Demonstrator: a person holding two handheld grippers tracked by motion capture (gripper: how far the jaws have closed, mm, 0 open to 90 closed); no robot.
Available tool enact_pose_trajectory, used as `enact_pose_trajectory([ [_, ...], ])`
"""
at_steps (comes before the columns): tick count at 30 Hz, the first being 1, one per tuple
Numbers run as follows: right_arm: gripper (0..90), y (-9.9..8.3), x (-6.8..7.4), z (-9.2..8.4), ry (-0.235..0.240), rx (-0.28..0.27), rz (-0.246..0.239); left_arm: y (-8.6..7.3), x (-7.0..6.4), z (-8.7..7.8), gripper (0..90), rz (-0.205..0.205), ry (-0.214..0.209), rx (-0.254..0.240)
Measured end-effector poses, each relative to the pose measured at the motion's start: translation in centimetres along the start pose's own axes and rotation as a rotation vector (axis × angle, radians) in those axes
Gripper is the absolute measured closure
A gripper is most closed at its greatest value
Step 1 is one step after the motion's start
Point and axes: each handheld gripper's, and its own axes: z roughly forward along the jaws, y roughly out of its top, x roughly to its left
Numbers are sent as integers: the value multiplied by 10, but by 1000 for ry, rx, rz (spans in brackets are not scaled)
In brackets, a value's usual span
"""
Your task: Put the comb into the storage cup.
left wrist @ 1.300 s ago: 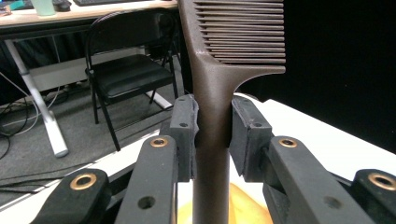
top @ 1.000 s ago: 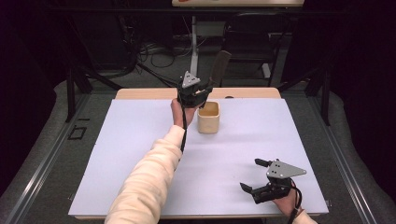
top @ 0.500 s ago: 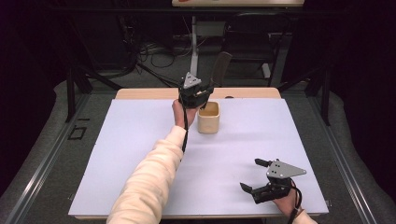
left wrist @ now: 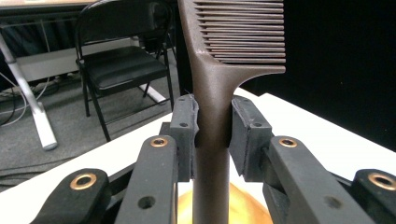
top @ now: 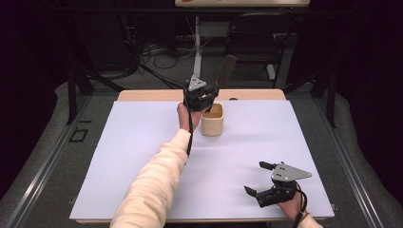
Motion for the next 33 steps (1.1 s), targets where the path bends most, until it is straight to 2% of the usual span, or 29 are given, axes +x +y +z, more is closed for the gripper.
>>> enact_pose_trajectory([
  [33, 0, 0, 0, 0, 0, -4, 2, -15, 1, 13, 728, -10, 5, 91],
])
